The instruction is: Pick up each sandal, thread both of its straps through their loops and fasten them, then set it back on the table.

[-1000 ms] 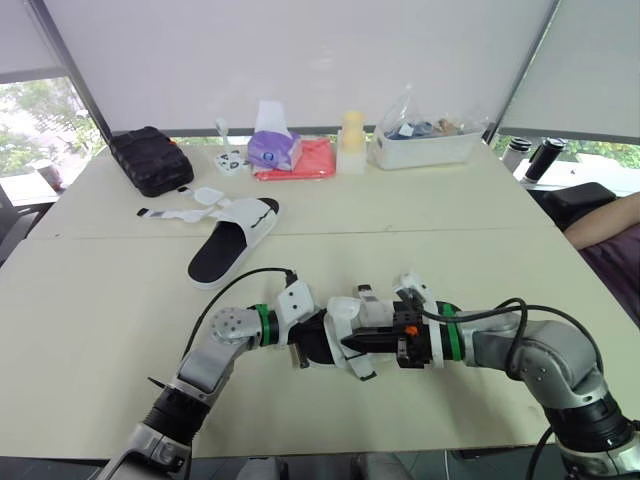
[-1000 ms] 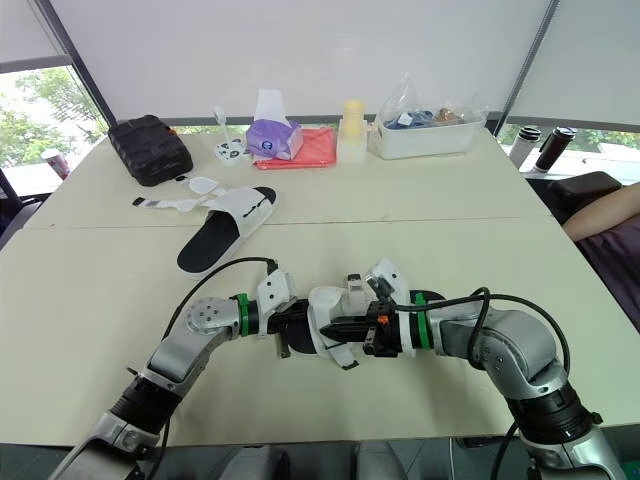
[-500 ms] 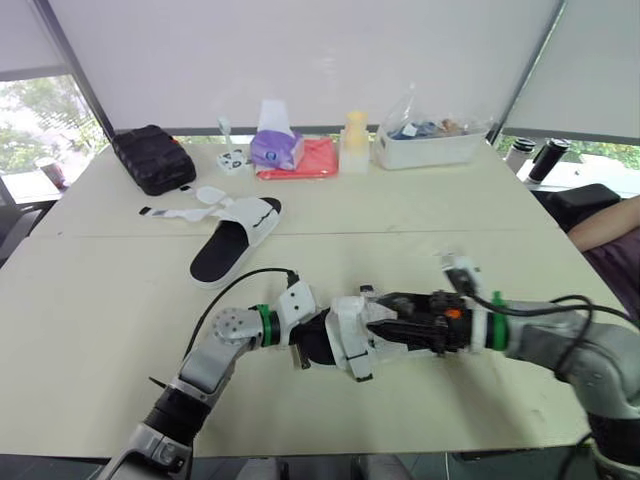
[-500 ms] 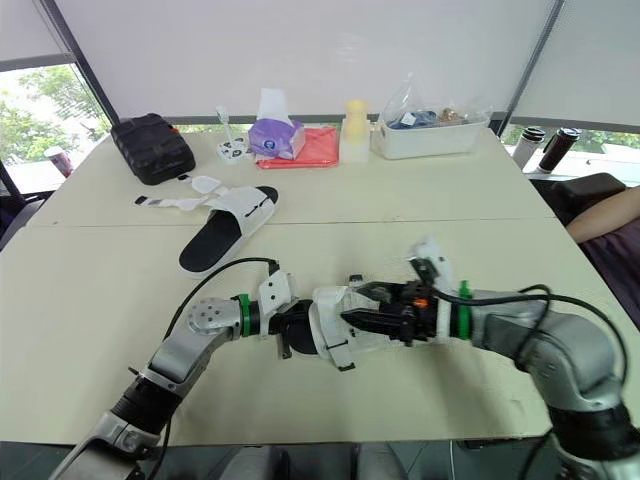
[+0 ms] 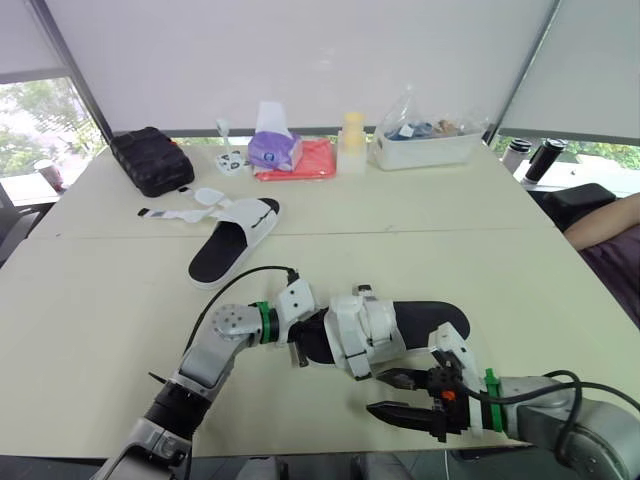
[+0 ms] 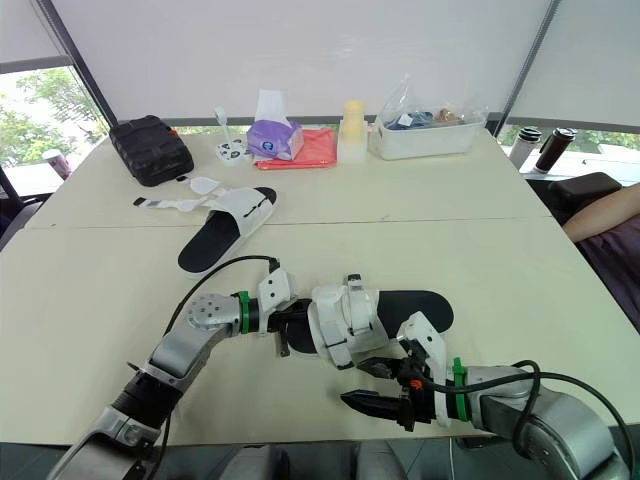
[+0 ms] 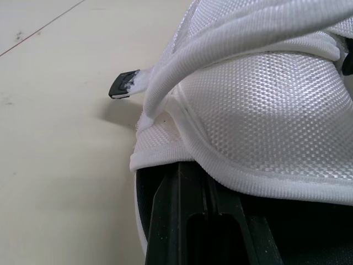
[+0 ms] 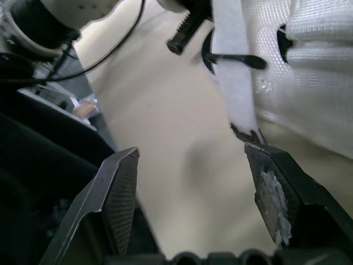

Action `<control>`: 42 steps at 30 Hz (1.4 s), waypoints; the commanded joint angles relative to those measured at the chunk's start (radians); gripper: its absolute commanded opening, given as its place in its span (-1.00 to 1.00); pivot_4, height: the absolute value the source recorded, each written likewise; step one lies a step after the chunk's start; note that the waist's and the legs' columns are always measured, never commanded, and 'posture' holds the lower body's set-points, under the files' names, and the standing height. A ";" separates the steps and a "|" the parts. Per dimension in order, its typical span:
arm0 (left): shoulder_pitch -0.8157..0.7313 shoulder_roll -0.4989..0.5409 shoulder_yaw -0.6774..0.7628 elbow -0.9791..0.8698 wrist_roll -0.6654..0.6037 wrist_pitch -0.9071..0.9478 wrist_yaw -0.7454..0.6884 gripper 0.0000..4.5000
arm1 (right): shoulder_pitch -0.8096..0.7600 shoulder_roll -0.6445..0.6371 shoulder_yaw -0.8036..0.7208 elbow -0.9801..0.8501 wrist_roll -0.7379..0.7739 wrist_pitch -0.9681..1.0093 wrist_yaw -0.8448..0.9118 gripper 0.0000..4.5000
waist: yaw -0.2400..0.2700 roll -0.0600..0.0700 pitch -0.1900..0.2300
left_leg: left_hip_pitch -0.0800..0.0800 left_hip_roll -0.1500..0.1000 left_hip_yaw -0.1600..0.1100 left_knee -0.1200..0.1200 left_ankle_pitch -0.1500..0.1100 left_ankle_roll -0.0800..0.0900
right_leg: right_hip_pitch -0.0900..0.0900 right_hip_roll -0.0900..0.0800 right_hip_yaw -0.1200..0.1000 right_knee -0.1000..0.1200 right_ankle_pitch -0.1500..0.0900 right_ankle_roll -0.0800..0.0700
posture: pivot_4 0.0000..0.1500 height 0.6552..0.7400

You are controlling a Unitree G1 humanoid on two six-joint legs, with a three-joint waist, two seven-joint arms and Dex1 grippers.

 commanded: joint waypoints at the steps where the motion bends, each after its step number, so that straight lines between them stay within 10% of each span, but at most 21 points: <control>1: 0.014 0.006 -0.025 0.032 0.034 0.012 0.001 -1.00 | -0.031 0.025 0.033 0.047 -0.043 -0.051 0.012 0.46 | 0.000 0.000 0.000 | 0.000 0.000 0.000 0.000 0.000 0.000 | 0.000 0.000 0.000 0.000 0.000 0.000 | 1.00 1.00; 7: 0.027 0.013 -0.019 0.018 0.033 0.017 0.006 -1.00 | -0.057 0.070 0.046 0.118 -0.056 -0.069 0.013 0.46 | -0.001 0.000 0.000 | 0.000 0.000 -0.001 0.000 0.000 0.000 | 0.000 0.000 0.000 0.000 0.000 0.000 | 1.00 1.00; 10: 0.030 0.015 -0.019 0.017 0.034 0.017 0.007 -1.00 | -0.050 0.092 0.032 0.098 -0.010 -0.054 0.030 0.14 | -0.002 0.000 0.000 | 0.001 0.001 -0.001 0.000 0.000 0.000 | 0.001 0.000 0.000 0.001 0.000 0.000 | 1.00 1.00; 15: 0.033 0.015 -0.023 0.012 0.033 0.019 0.010 -1.00 | -0.033 0.122 0.019 0.061 0.050 -0.031 0.025 -0.95 | -0.001 0.000 0.000 | 0.001 0.001 -0.002 0.000 0.000 0.000 | 0.000 0.000 0.000 0.001 0.000 0.000 | 1.00 1.00; 34: 0.025 0.005 -0.032 0.034 0.035 0.008 0.003 -1.00 | 0.227 -0.160 0.065 -0.101 0.102 0.054 0.154 -0.98 | 0.018 0.000 -0.002 | 0.000 0.000 -0.001 0.000 -0.001 0.002 | 0.002 0.000 -0.002 -0.002 0.000 0.000 | 1.00 1.00; 42: 0.007 0.005 -0.034 0.063 0.037 -0.010 0.003 -1.00 | -0.060 -0.030 -0.082 -0.061 0.481 0.154 0.016 -0.98 | 0.015 -0.001 -0.001 | 0.001 0.001 -0.002 0.001 -0.003 0.005 | 0.002 0.000 0.000 -0.002 0.000 0.000 | 1.00 1.00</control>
